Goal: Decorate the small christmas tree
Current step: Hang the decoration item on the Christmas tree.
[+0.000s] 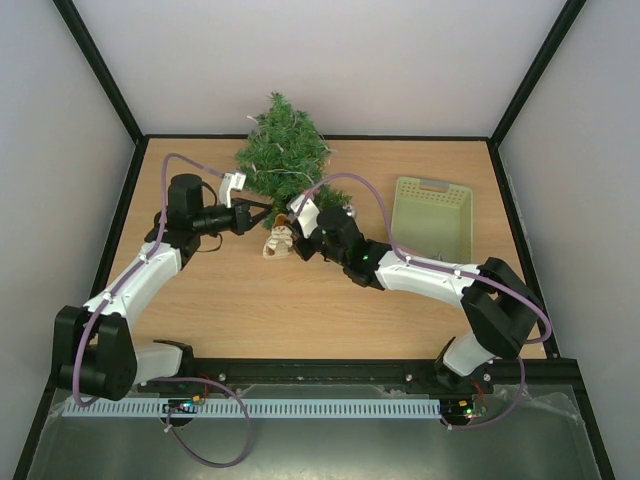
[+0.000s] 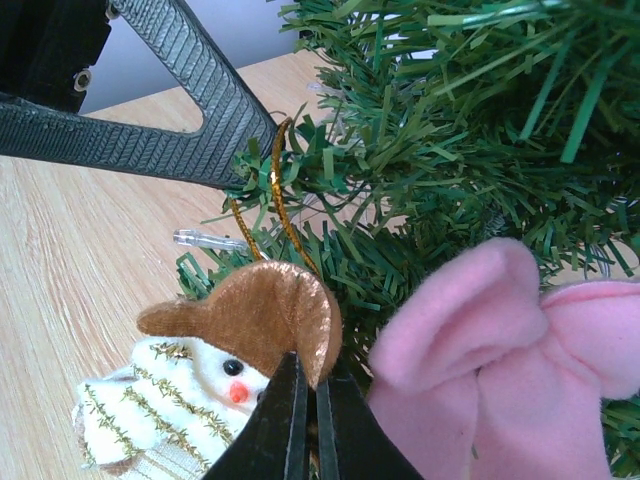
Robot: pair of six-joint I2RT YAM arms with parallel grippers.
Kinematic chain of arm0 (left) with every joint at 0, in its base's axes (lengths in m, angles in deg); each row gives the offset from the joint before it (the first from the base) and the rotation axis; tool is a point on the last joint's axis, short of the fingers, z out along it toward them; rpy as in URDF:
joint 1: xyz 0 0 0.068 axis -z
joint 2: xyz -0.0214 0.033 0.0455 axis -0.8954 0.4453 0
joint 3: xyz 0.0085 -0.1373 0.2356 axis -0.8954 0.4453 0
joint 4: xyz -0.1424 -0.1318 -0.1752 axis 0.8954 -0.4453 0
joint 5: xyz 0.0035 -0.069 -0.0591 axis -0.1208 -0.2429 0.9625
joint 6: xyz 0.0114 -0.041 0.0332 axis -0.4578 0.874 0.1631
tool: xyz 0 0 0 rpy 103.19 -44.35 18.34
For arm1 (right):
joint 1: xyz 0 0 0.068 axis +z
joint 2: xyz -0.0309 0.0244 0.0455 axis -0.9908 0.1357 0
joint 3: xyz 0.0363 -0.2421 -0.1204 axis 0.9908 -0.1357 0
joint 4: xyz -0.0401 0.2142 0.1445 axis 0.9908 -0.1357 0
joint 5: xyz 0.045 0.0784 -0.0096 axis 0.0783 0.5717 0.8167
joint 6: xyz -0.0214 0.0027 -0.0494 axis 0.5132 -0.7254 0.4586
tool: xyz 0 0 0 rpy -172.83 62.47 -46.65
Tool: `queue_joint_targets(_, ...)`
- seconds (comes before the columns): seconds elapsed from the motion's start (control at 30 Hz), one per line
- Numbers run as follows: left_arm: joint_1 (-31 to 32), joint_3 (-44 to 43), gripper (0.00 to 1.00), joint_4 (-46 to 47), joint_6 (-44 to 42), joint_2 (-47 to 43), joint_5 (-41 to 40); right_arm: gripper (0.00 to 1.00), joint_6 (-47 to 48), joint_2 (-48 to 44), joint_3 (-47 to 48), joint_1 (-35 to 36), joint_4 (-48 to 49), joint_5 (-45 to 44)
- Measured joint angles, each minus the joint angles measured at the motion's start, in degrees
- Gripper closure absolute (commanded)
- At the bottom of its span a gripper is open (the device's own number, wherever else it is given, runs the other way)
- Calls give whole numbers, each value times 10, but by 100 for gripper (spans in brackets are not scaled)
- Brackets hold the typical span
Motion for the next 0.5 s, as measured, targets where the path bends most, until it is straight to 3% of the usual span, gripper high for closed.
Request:
queue_joint_targets(0.1, 0, 0, 98, 0, 0, 0, 0, 92, -2, 0, 0, 0, 0, -2)
queue_joint_targets(0.3, 0, 0, 97, -5, -5, 0, 0, 66, -14, 0, 0, 0, -10, 1)
queue_joint_targets(0.5, 0, -1, 92, -12, -14, 0, 0, 49, -30, -16, -1, 0, -42, 14)
